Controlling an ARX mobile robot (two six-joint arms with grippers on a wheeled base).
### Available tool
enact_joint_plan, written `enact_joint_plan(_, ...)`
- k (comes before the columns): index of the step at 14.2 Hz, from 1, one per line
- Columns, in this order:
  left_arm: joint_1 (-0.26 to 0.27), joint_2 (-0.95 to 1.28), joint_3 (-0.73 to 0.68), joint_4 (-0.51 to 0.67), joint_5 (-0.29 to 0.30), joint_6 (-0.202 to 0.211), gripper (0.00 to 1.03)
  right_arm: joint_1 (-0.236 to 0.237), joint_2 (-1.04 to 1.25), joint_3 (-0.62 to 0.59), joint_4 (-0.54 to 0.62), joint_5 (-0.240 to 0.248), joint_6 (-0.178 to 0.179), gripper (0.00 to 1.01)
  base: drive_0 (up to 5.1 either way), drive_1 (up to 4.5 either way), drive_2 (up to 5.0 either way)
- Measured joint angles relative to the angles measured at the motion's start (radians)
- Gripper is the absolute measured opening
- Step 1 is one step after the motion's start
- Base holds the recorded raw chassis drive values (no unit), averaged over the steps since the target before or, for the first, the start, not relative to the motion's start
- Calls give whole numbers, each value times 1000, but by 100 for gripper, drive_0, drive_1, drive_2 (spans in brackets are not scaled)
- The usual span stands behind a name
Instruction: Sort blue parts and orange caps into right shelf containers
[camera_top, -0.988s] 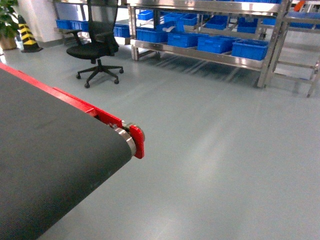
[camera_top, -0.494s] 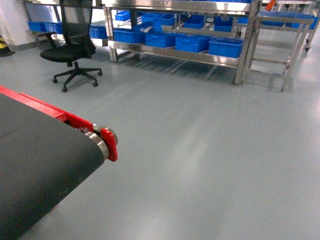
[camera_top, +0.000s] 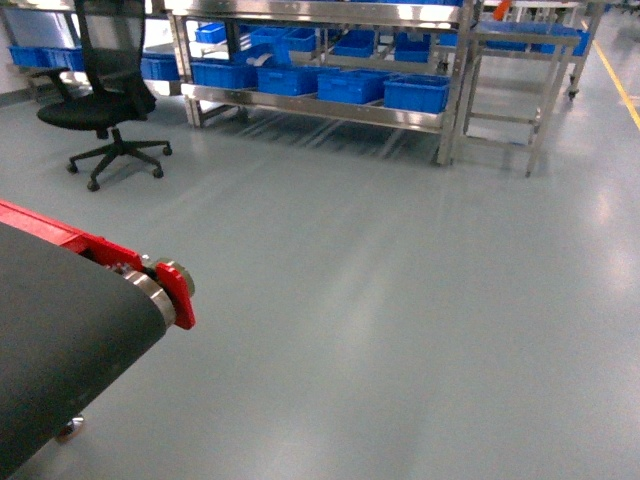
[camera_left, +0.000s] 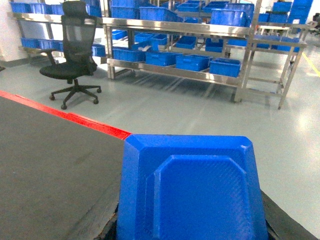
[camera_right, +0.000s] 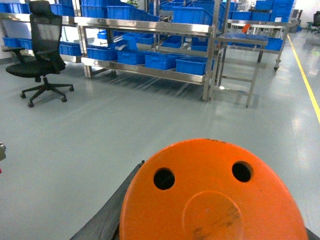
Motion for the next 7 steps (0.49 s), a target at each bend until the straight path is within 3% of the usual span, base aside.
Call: enact_joint_plan(7, 0, 0, 0, 0, 0, 0, 43, 0, 0, 0, 0, 0, 0, 45, -164, -164, -164)
